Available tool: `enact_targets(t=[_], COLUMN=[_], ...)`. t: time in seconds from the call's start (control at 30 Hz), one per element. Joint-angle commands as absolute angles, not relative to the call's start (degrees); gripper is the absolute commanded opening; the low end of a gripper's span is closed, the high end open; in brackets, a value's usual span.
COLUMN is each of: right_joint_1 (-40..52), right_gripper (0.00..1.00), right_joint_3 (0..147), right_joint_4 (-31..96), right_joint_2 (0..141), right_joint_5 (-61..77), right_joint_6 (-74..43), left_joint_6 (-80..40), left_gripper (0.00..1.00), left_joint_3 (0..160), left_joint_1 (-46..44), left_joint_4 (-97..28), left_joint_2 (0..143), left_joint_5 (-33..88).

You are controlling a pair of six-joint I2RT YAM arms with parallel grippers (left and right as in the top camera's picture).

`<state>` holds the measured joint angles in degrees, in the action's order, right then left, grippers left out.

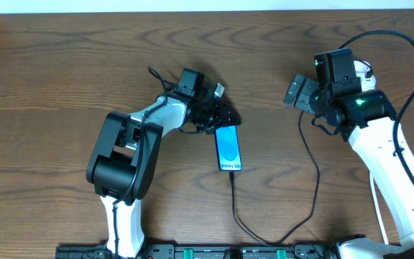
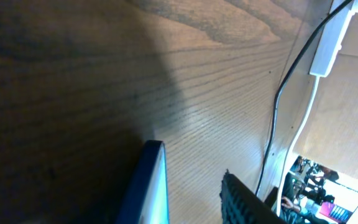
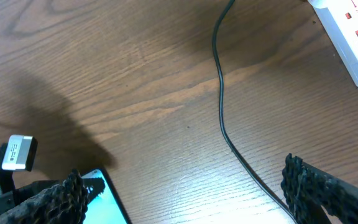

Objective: Plug charger to phone and switch on socket

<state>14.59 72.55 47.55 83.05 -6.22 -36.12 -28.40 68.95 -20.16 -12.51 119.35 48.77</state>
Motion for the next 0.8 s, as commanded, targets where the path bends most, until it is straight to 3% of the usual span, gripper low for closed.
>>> enact_targets(t=[0.0, 0.77], right_joint_1=[14.7, 14.7], right_gripper=[0.98, 0.99], right_joint_3=[72.1, 72.1], right_joint_4=[47.4, 47.1], right_joint_2=[83.3, 83.3], right_joint_5=[-6.5, -6.5], right_joint_6=[-35.1, -35.1], left_joint_6=[-27.9, -28.1], left_gripper=[0.47, 0.50], left_joint_3=[68.5, 68.5], left_joint_1=[-20.4, -20.4], left_joint_4=[-16.2, -22.0], left_joint_2=[120.1, 120.1], left_joint_5=[38.5, 27.0])
